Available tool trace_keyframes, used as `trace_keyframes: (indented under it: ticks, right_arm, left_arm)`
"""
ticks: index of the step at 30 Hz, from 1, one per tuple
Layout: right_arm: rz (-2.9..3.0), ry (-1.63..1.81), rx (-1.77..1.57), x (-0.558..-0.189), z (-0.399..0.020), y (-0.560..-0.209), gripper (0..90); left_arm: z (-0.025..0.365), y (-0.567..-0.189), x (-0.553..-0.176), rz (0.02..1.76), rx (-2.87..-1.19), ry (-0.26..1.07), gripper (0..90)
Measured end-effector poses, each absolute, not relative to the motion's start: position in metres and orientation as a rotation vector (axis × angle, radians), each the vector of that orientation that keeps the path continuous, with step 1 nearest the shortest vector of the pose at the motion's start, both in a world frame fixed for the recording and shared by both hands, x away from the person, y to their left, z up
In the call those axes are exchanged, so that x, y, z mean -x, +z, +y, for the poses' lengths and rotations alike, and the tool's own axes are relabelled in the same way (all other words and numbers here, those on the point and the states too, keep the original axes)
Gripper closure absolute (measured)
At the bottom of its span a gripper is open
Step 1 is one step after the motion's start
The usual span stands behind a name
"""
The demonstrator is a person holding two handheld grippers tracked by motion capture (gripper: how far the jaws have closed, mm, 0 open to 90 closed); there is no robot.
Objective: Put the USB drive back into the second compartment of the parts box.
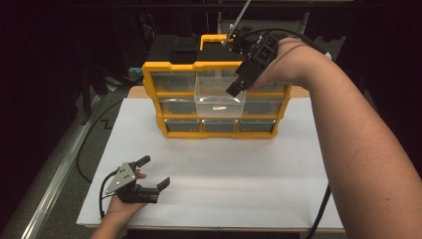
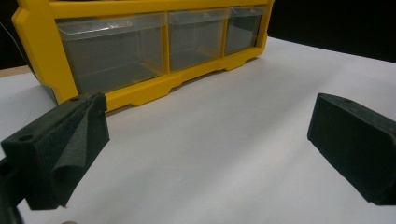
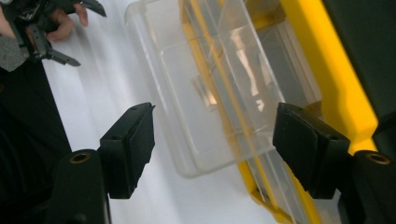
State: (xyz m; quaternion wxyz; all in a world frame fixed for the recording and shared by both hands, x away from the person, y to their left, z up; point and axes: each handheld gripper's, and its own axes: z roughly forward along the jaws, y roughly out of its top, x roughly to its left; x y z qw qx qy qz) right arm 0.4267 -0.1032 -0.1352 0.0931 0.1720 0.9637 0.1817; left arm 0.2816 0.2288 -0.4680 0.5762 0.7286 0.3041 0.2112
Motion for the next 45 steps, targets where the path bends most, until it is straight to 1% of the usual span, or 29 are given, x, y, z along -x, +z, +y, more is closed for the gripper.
trace_keyframes:
  ticks: [11, 23, 33, 37, 42, 45]
  right_arm:
    - [2.854, 0.496, -0.55, -0.412, -0.122, -0.14, 26.7]
    - [2.864, 0.46, -0.581, -0.405, -0.136, -0.159, 21.7]
    - [2.861, 0.43, -0.63, -0.401, -0.15, -0.18, 12.2]
    - [2.859, 0.432, -0.644, -0.398, -0.157, -0.187, 9.9]
    - [2.846, 0.425, -0.677, -0.396, -0.166, -0.196, 0.1]
    - [2.844, 0.416, -0.697, -0.394, -0.173, -0.202, 0.0]
  left_arm:
    - [0.229, -0.468, -0.281, 0.713, -1.701, 0.495, 0.3]
    - [0.229, -0.468, -0.281, 0.713, -1.701, 0.493, 0.3]
    - [0.229, -0.467, -0.28, 0.712, -1.699, 0.495, 0.3]
    - [0.229, -0.468, -0.281, 0.714, -1.698, 0.495, 0.3]
    - [0.229, -0.468, -0.281, 0.712, -1.7, 0.495, 0.3]
    - [0.229, -0.468, -0.281, 0.713, -1.698, 0.494, 0.3]
